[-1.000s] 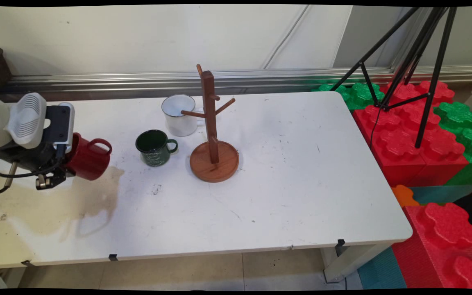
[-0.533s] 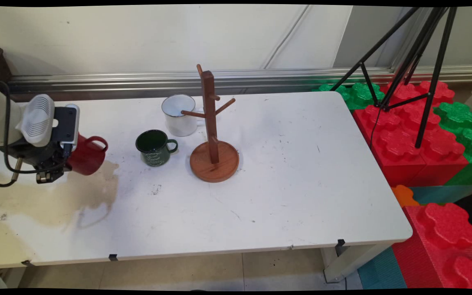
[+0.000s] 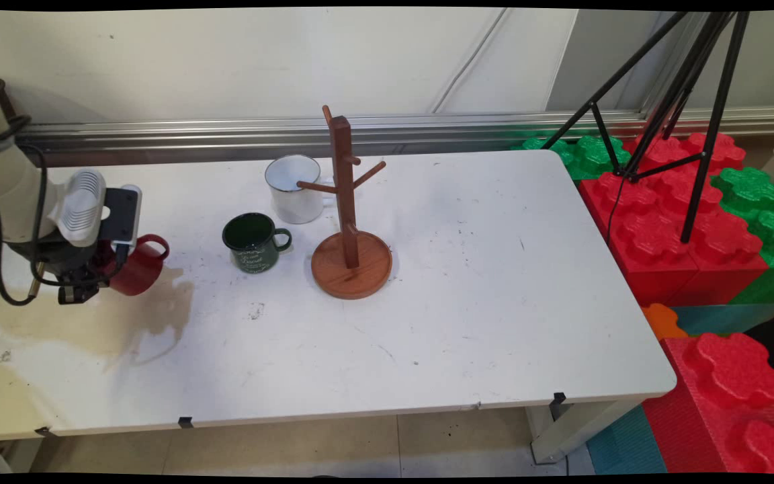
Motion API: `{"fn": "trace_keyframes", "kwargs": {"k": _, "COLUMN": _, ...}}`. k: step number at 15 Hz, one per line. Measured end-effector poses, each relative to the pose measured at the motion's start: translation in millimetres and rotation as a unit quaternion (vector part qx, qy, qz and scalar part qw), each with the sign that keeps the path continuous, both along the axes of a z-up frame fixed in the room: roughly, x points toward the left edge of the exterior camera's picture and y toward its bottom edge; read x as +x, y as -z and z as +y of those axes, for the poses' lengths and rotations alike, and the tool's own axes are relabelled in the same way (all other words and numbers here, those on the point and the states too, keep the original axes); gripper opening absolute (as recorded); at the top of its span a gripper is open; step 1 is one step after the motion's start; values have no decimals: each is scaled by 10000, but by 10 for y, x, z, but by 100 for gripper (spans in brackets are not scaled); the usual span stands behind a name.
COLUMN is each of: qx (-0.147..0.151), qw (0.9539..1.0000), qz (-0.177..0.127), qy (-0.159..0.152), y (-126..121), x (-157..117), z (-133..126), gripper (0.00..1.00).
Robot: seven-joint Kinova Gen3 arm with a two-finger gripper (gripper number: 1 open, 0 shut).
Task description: Place the picked object on the table
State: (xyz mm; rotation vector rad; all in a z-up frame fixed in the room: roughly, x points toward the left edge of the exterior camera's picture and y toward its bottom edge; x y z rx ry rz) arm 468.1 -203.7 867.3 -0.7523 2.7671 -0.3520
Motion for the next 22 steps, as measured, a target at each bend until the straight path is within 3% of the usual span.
{"fn": "trace_keyframes", "kwargs": {"k": 14, "qx": 459, "qw": 9986, "qz": -274, "qy": 31, "y": 392, "x": -3, "z": -344, "gripper": 0}}
{"fn": "trace_keyframes", "kwargs": {"k": 15, "qx": 474, "qw": 9985, "qz": -282, "qy": 35, "y": 404, "x": -6, "z": -358, "gripper": 100}}
{"fn": "trace_keyframes", "kwargs": {"k": 22, "qx": 451, "qw": 9986, "qz": -277, "qy": 62, "y": 445, "x": -27, "z": -434, "gripper": 100}}
